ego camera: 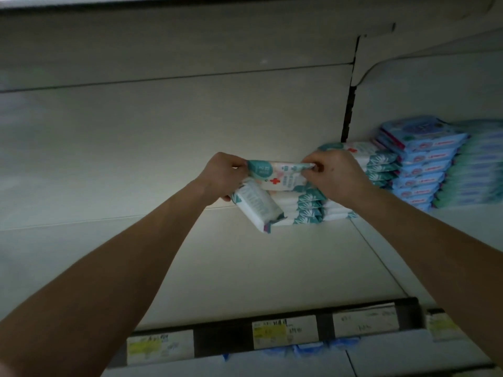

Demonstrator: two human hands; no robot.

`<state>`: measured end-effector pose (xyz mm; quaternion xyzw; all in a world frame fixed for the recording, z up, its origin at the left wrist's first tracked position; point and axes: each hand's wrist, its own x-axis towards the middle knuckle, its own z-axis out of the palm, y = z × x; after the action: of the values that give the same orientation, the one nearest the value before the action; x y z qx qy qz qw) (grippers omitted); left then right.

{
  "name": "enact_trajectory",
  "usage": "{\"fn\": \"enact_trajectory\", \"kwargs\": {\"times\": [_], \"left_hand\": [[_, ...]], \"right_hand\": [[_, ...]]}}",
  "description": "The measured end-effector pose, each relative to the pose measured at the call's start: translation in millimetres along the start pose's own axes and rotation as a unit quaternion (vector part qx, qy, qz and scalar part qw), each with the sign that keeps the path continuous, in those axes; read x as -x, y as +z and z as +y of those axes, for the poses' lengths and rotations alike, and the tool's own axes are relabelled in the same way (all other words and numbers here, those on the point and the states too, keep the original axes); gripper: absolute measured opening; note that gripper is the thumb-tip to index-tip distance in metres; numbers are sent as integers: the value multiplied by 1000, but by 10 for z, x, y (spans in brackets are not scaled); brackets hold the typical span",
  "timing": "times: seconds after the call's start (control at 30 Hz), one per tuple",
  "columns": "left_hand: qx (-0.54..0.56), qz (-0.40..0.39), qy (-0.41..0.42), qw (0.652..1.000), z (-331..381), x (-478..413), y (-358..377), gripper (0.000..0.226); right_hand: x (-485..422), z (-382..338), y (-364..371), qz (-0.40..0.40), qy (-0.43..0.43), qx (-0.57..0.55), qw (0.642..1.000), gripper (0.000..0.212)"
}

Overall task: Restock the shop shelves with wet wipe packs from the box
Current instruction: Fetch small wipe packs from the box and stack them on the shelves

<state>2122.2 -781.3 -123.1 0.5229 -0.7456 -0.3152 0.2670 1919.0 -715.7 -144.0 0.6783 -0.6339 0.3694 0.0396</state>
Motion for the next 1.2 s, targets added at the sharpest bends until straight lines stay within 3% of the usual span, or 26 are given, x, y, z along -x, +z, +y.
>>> {"fn": "enact_trajectory", "kwargs": {"times": [0.13, 0.33, 0.37, 0.43, 0.5, 0.53, 0.7, 0.83, 0.93, 1.0, 1.03, 1.1, 1.2], "left_hand": [[-8, 23, 8, 1000, 48, -5, -27, 29], [22, 69, 20, 997, 130, 33, -49, 30], [31, 63, 12, 997, 118, 49, -68, 32], [39, 30, -19, 999, 88, 100, -84, 44], [24, -15, -42, 999, 80, 152, -54, 56], [17, -33, -43, 998, 82, 165, -26, 59], [30, -49, -20, 998, 131, 148, 67, 44], [26, -54, -11, 998, 183, 103, 49, 44], [-23, -52, 2, 998, 270, 61, -11, 37], [-82, -47, 13, 995, 327, 26, -37, 35], [-144, -33, 25, 989, 357, 3, -39, 33], [-317, 29, 44, 947, 410, -44, -27, 31], [-470, 94, 52, 876, 482, -70, 39, 22]], "right_hand": [[-130, -139, -32, -41, -37, 199, 979, 29], [-233, -323, -46, -94, -58, 300, 948, 23], [-246, -264, -52, -91, -35, 248, 964, 23], [-258, -163, -80, -84, 45, 28, 995, 17], [-241, -149, -103, -70, 121, -226, 964, 5], [-223, -165, -99, -79, 139, -299, 941, 9], [-184, -163, 5, -139, 154, -389, 898, 20], [-159, -111, -20, -160, 167, -491, 840, 23], [-197, -73, -34, -179, 151, -511, 827, 30], [-228, -75, -62, -197, 143, -465, 851, 32], [-252, -87, -103, -194, 135, -411, 881, 31], [-332, -110, -209, -135, 105, -272, 947, 35], [-437, -140, -305, -79, 12, -127, 989, 49]]}}
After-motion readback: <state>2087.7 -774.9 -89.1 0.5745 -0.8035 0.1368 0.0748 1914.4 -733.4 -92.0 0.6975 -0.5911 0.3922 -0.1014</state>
